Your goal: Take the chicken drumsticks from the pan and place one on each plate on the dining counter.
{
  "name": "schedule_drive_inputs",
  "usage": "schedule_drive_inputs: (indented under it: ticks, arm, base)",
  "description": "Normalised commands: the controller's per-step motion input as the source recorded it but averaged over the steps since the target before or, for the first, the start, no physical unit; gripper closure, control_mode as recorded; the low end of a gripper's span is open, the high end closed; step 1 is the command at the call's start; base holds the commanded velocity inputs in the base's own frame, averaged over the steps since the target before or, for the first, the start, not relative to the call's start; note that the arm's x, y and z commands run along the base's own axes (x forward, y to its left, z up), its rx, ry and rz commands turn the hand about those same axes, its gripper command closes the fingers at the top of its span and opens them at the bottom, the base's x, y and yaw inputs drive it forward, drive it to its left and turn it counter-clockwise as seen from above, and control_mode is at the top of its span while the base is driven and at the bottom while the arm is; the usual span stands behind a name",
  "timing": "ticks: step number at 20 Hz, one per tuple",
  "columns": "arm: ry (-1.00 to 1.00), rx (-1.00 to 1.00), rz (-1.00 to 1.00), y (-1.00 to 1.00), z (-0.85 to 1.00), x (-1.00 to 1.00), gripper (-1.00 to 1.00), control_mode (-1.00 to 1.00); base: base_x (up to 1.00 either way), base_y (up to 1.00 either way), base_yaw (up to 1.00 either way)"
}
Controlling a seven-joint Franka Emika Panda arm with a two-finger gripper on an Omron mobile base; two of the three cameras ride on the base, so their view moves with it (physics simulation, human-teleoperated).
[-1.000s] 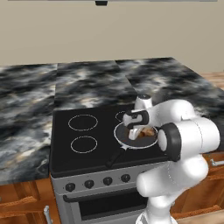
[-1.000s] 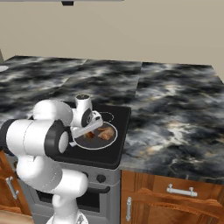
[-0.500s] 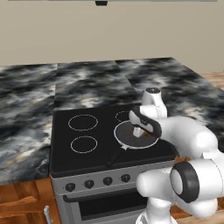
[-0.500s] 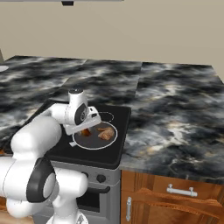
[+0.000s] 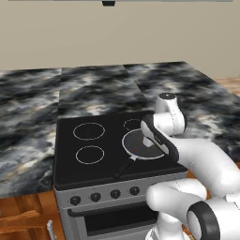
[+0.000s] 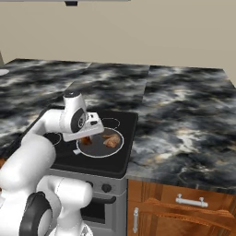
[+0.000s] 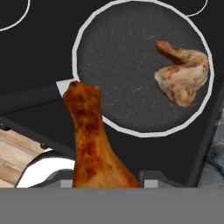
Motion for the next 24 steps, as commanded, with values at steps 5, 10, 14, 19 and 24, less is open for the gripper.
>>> schedule_drive_inputs:
  ticks: [5,10,14,19,24]
  arm:
    - [0.0,0.0,0.0,0.0,0.0,0.0,1.0,-1.0]
    - [-0.02,0.0,0.0,0.0,0.0,-0.12,1.0,-1.0]
    - [0.0,0.0,0.0,0.0,0.0,0.0,1.0,1.0]
    - [0.0,0.0,0.0,0.0,0.0,0.0,1.0,1.0]
    - [0.0,0.0,0.0,0.0,0.0,0.0,1.0,1.0]
  base:
    - [0.0,0.0,0.0]
    - [0.0,0.0,0.0]
    - [-0.61,-0.07,-0.2]
    - [-0.2,0.0,-0.77]
    - [0.0,0.04,-1.0]
